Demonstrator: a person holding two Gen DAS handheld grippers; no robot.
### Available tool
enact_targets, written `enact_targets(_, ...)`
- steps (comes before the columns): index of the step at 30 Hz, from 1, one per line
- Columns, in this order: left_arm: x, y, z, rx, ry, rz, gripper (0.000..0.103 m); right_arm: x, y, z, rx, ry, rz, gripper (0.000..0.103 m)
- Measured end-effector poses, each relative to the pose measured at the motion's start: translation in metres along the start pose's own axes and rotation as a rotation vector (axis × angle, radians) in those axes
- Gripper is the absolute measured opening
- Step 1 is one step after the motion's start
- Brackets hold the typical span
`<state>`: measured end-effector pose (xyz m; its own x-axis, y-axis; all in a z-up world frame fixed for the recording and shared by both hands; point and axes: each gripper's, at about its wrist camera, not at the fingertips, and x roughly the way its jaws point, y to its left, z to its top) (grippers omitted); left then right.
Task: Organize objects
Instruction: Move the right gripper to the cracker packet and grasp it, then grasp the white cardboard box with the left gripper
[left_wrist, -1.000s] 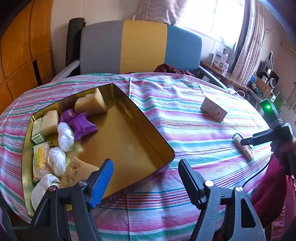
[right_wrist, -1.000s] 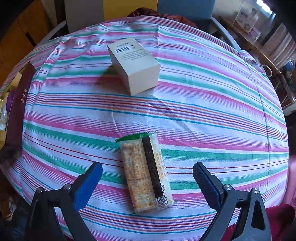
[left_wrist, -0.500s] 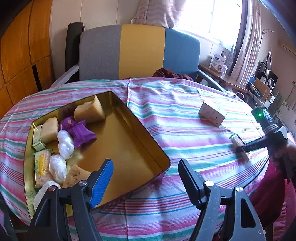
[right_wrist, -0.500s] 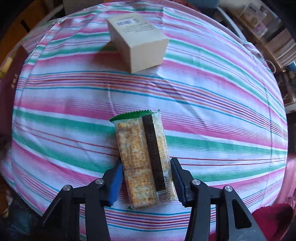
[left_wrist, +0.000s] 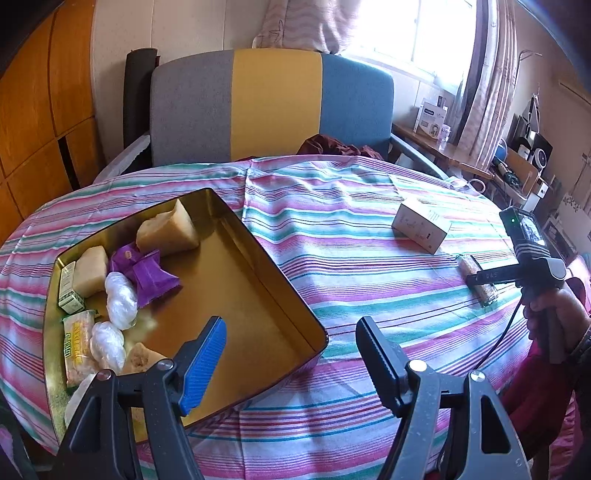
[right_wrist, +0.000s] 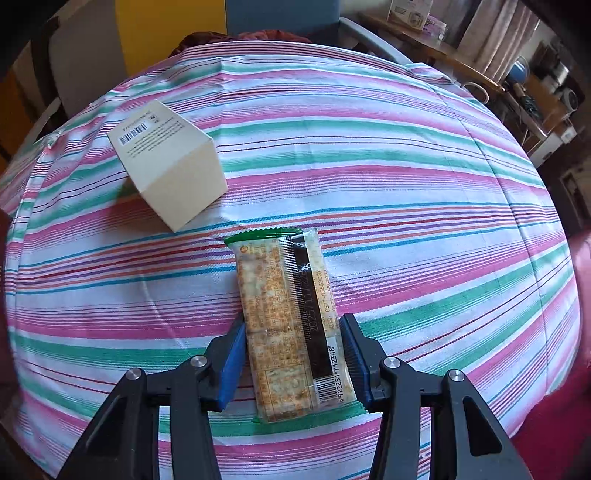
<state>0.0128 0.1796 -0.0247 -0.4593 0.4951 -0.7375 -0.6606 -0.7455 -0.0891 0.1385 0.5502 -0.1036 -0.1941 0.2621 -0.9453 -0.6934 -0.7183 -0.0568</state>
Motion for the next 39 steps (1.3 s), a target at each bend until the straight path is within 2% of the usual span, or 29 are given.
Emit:
enact_targets(9,0.014,-0.016,0.012,0.009,0.030,-0.040,0.074,0.006,-0.012,0.000,0.014,0.008,0.018,0.051)
enact_targets(15,0.032,-0.038,0.029,0.023,0.079,-0.099,0.071,0.005,-0.014,-0.001,0.016,0.008,0.021,0.052)
enact_targets(16,0.036,-0.042,0.033,0.021,0.085,-0.118,0.069,0.015,-0.008,0.011,0.017,0.009,0.023,0.052)
enact_targets(19,0.050,-0.054,0.047,0.005,0.107,-0.166,0.069,0.014,-0.008,0.011,0.024,0.011,0.030,0.052)
enact_targets(27,0.112,-0.102,0.088,-0.030,0.196,-0.266,0.068,0.011,-0.003,0.007,0.028,0.012,0.029,0.051)
enact_targets(31,0.147,-0.128,0.108,-0.068,0.257,-0.318,0.071,0.010,0.001,0.006,0.018,0.012,0.024,0.052)
enact_targets(35,0.183,-0.153,0.129,-0.132,0.302,-0.338,0.082,0.009,0.005,0.004,0.011,0.011,0.029,0.053)
enact_targets(39,0.220,-0.177,0.144,-0.174,0.359,-0.321,0.085,0.009,0.007,0.004,0.013,0.008,0.038,0.053)
